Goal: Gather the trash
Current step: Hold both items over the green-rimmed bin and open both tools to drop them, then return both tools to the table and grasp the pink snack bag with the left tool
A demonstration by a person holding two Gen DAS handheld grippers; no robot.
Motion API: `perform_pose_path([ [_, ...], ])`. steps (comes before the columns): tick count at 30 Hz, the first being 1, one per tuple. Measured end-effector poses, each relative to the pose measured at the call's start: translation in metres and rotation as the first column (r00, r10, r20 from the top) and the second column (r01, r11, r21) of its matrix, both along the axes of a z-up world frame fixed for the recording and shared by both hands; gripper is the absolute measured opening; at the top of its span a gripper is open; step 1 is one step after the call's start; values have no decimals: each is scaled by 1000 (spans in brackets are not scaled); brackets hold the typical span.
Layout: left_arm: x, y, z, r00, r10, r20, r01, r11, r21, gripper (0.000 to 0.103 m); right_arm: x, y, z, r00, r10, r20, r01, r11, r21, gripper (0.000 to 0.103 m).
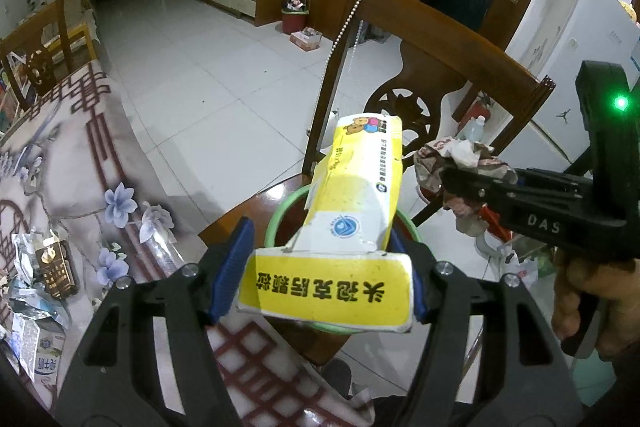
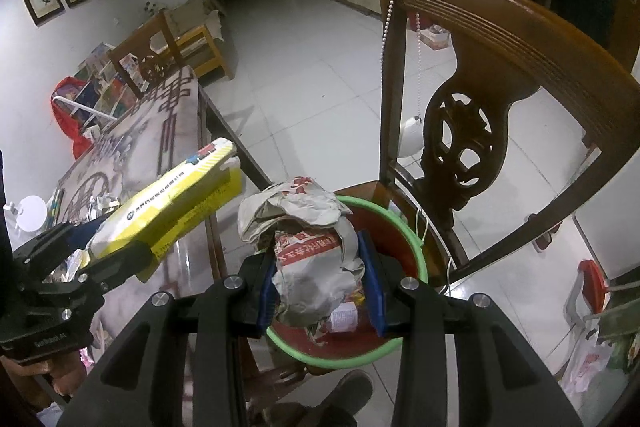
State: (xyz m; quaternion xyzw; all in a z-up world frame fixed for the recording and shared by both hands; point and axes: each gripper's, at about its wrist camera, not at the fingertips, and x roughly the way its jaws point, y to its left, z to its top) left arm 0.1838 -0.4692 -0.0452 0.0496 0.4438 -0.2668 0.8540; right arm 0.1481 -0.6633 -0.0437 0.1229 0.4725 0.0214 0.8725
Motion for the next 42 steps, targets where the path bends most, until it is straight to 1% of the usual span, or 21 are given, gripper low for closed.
perform_pose_path([
  [6,3,-11,-5,1000,2,-19,-1,1000,24,64,5,-4,-4,1000,8,-7,-8,1000,6,36],
  [7,3,-13,-5,1000,-2,-21,3,1000,26,67,5,-4,-4,1000,9,-6,-9,1000,6,39],
  [8,3,-14,-4,1000,-5,-20,5,1000,26,78,5,-5,-4,1000,7,-6,-7,1000,7,41],
  [9,2,-15,-3,1000,-2,-9,3,1000,25,86,5,-5,-4,1000,4,-4,-4,1000,12,42],
  [10,1,-15,-3,1000,0,1,0,1000,26,87,5,-6,-4,1000,3,-2,-3,1000,15,45],
  [11,1,-15,-3,1000,-1,2,0,1000,29,87,5,-7,-3,1000,1,-1,-1,1000,12,51],
  [12,0,-14,-3,1000,0,3,0,999,34,90,5,-7,-3,1000,1,2,-1,1000,12,55],
  [13,-1,-12,-3,1000,4,9,-5,999,37,92,5,-8,-4,1000,-2,3,2,1000,14,63],
  [14,-1,-11,-2,1000,9,15,-10,999,39,97,4,-8,-4,1000,-6,8,6,1000,18,69],
  [16,-2,-6,0,1000,20,23,-21,999,37,97,5,-8,-3,1000,-9,14,9,1000,16,76],
  [17,-3,-3,1,999,26,22,-27,999,35,97,5,-7,-2,1000,-9,18,8,1000,12,83],
  [19,-3,4,3,999,41,28,-42,999,32,98,5,-5,0,999,-15,30,15,1000,2,92],
  [23,-5,18,8,997,70,39,-72,997,36,98,6,5,5,999,-11,36,11,1000,-13,96],
  [25,-6,26,11,995,87,43,-89,995,36,98,7,12,8,999,-2,42,3,1000,-16,96],
  [28,-10,44,15,992,117,35,-118,993,15,98,10,27,10,999,18,39,-18,1000,-19,96],
  [31,-15,62,18,990,139,28,-140,990,8,98,11,48,12,998,51,49,-51,999,-2,96],
  [36,-23,104,22,980,196,32,-197,980,9,98,12,89,16,991,109,73,-109,994,-9,96],
  [42,-34,162,26,957,285,55,-286,958,20,98,16,145,19,979,177,100,-176,984,-21,96],
])
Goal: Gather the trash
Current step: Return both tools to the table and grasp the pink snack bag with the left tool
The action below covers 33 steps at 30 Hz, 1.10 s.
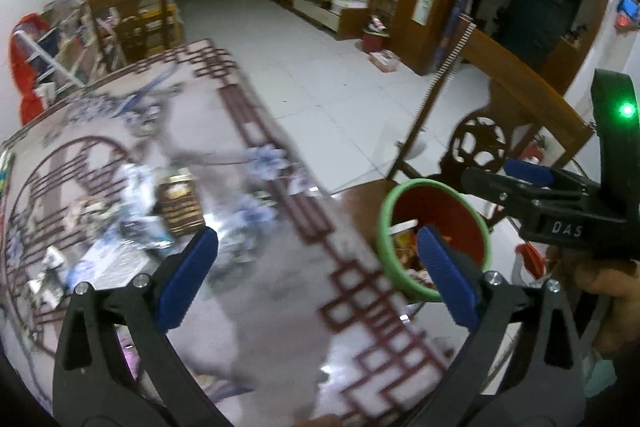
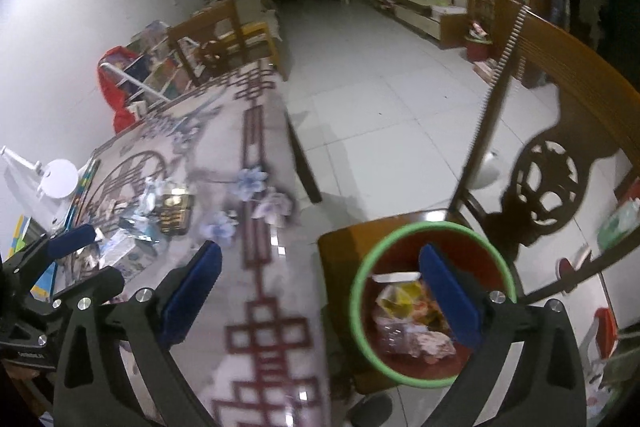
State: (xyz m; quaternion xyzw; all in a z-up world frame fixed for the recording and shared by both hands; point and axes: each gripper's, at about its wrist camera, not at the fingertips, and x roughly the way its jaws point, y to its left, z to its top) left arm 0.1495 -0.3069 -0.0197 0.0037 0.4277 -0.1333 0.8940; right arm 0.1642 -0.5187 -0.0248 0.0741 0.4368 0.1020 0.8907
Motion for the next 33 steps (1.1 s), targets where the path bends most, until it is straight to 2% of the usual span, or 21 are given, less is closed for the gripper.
perform_pose_path([
  [9,-22,89,-6,991,131,1,-131,991,40,98,1,84,1,994,109,-31,-109,994,7,96],
  [16,-37,154,-20,977,200,-76,-196,979,49,98,3,140,-2,981,186,-51,-186,983,-1,96],
  [19,-48,170,-30,969,221,-106,-216,975,59,98,4,161,-5,973,222,-62,-223,975,-5,96],
  [24,-66,195,-54,943,269,-196,-265,963,45,98,5,193,-13,953,290,-85,-292,956,-12,96],
  [33,-81,212,-90,906,315,-283,-312,948,59,98,13,244,-24,921,378,-100,-383,923,-45,96],
])
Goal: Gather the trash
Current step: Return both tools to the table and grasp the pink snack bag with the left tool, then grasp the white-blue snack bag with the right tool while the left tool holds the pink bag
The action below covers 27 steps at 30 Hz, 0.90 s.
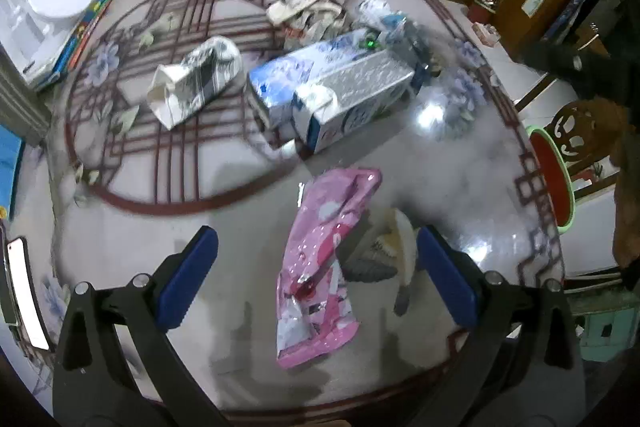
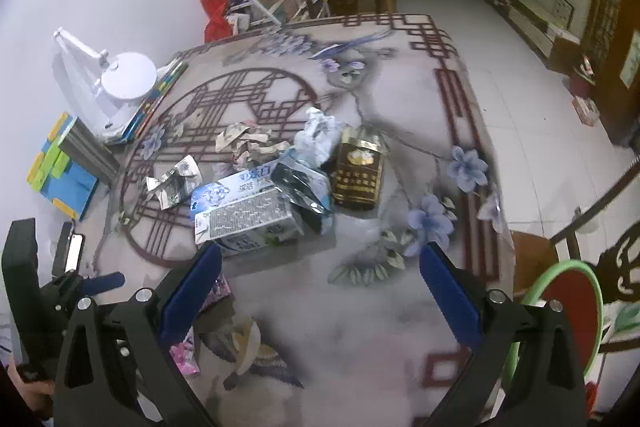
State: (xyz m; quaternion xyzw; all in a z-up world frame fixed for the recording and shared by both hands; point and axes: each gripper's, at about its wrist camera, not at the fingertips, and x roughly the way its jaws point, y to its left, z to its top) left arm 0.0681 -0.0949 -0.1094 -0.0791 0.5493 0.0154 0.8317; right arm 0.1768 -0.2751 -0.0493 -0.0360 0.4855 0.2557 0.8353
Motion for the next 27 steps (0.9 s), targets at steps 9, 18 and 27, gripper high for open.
perform_pose_path([
  [9,6,4,-30,998,-13,-59,12,1000,-12,94,27,33,-15,1000,23,-15,-24,999,-36,96],
  [18,18,14,-50,992,-32,-120,38,998,49,33,50,55,-36,999,28,-46,-32,996,-81,95],
  [27,23,46,-38,996,-12,-84,17,998,61,26,71,69,-57,995,22,-101,-32,995,-98,71],
])
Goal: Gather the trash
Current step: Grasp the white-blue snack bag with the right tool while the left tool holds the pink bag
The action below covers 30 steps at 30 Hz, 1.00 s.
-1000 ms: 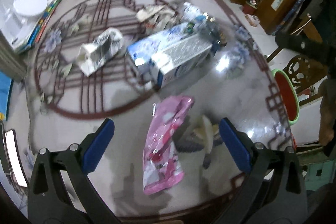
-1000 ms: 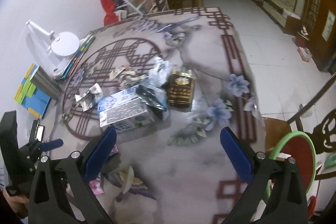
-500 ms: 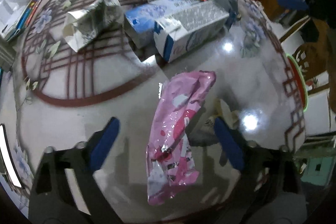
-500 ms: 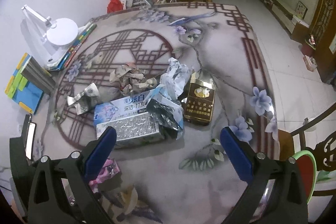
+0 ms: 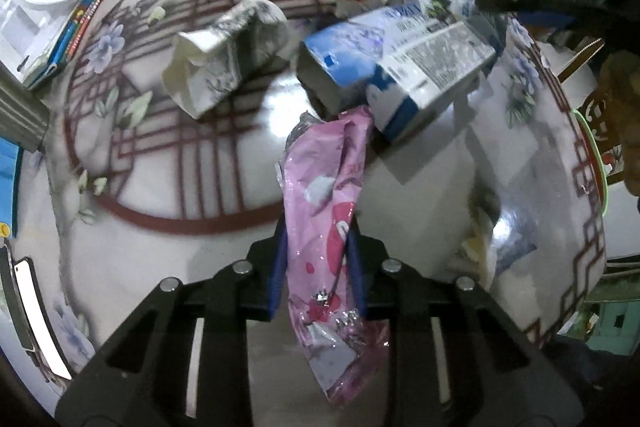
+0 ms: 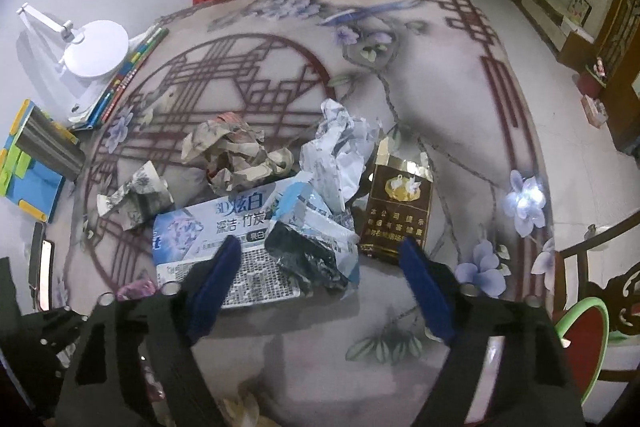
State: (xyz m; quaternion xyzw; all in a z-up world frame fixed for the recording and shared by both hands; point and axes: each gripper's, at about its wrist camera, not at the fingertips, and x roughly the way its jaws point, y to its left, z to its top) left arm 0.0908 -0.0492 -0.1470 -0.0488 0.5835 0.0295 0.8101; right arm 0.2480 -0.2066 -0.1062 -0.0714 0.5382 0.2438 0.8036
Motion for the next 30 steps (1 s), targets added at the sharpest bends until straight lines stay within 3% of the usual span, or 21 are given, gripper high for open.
perform_pose_path([
  [2,0,3,4,1000,1,15,-1,1000,2,26,3,1,-4,1000,1,-11,-1,1000,-5,58],
  [14,-6,-8,26,997,19,76,-18,1000,-7,26,-6,-10,8,1000,6,-8,-6,999,38,9],
  [21,-15,-14,40,995,29,99,-29,1000,3,26,-27,-36,31,1000,-5,5,4,994,107,0],
  [30,-25,-28,61,991,4,134,-7,1000,22,26,-46,-58,40,1000,-12,8,11,989,151,0],
])
